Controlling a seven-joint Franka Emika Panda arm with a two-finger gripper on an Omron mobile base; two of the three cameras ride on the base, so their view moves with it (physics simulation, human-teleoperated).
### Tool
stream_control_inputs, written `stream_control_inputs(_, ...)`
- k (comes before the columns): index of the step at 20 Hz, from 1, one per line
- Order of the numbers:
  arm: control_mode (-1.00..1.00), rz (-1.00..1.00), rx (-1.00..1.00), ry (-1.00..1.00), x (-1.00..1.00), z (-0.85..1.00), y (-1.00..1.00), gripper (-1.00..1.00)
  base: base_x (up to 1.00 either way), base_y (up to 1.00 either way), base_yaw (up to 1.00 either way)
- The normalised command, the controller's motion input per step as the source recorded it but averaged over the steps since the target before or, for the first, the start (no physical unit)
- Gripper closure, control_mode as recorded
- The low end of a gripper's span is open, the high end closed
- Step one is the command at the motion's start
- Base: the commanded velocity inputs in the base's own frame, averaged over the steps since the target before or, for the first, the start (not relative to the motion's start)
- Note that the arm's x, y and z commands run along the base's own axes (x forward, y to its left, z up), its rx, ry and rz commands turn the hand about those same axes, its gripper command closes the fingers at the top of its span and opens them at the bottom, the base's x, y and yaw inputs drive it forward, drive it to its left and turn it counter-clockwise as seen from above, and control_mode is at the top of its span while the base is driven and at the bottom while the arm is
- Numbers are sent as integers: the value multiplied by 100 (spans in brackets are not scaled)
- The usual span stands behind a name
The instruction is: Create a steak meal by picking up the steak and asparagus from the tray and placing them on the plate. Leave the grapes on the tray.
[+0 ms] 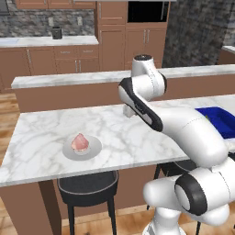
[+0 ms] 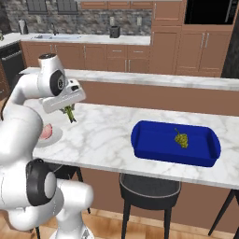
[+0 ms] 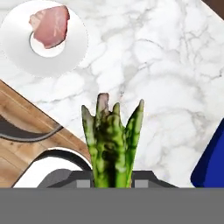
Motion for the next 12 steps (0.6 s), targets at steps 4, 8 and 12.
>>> stream_control_inputs(4, -100, 46, -1, 7, -3, -24, 99, 100, 0, 0, 0)
stream_control_inputs(8, -100, 48, 0, -1, 0, -57, 88, 100, 0, 0, 0)
stream_control_inputs(12, -100, 42, 0, -3, 0, -73, 84, 100, 0, 0, 0)
